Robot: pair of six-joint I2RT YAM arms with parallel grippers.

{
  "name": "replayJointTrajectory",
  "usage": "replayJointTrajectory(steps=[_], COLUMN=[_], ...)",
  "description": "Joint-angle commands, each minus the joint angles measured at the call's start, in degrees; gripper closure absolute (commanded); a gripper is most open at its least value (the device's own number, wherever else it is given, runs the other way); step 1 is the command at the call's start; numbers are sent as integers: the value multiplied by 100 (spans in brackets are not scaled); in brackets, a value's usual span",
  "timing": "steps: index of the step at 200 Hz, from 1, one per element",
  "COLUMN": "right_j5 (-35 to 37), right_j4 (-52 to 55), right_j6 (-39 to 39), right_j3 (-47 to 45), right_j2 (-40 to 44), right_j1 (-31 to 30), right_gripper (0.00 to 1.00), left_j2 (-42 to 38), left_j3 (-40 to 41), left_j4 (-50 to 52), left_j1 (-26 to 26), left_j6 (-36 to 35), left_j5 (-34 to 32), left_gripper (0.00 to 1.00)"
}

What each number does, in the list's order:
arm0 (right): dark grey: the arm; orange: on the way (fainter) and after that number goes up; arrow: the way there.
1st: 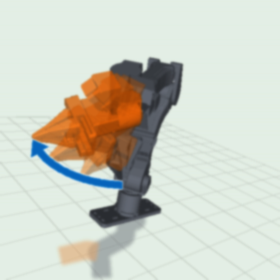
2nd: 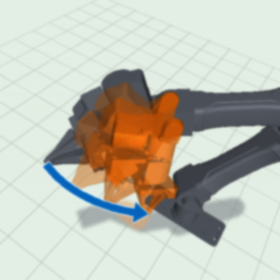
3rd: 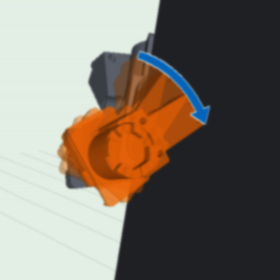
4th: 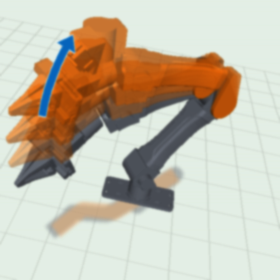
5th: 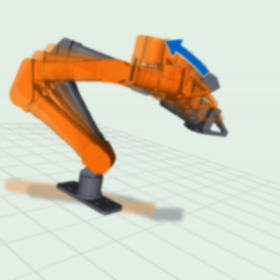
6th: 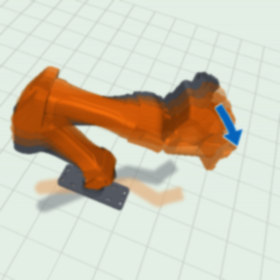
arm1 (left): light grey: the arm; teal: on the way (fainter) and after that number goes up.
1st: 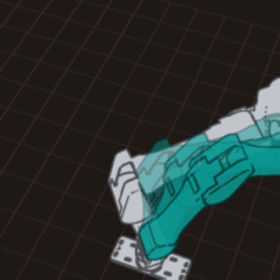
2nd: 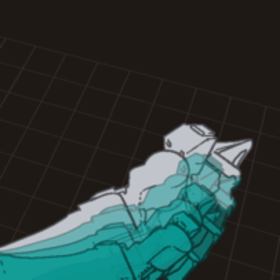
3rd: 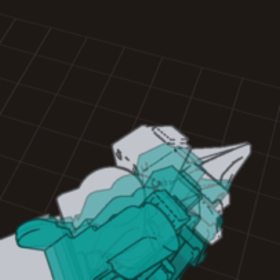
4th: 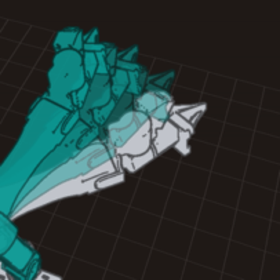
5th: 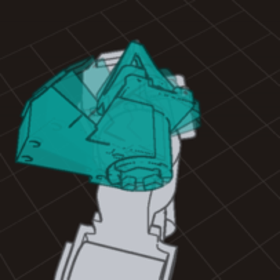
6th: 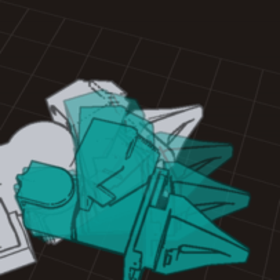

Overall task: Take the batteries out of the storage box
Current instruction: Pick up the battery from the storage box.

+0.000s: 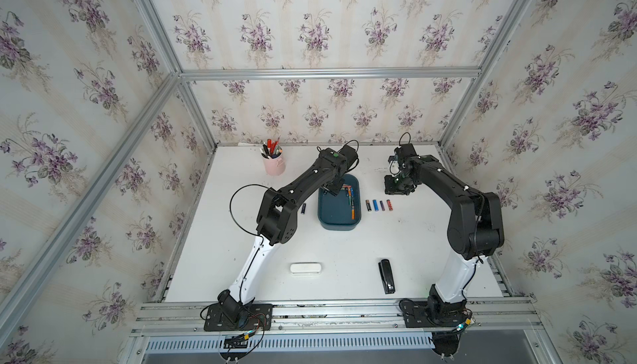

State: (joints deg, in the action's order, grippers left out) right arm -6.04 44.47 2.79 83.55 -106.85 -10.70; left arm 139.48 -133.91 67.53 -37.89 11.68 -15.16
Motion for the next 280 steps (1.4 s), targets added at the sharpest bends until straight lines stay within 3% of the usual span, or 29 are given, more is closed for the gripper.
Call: replayJointTrajectory(steps=[1, 126, 224, 280], right_j5=[-2, 27, 29, 59], right_j4=[83, 143, 137, 124], right_j6=[-67, -164, -190, -186], right_j3=[77, 210, 217, 197], right_j2=[-42, -215, -259, -222], right_j1=[3, 13, 15, 19], right_gripper=[68, 68, 68, 68], left_j2=[87, 898, 1020, 987], left_j3=[-50, -478, -446, -411], left_j4=[-334, -560, -405, -361], left_j1=[5, 40, 120, 125], left_j6=[-222, -421, -229, -60], left_j5=[-16, 118, 481, 706], left_gripper=[41, 42, 44, 57])
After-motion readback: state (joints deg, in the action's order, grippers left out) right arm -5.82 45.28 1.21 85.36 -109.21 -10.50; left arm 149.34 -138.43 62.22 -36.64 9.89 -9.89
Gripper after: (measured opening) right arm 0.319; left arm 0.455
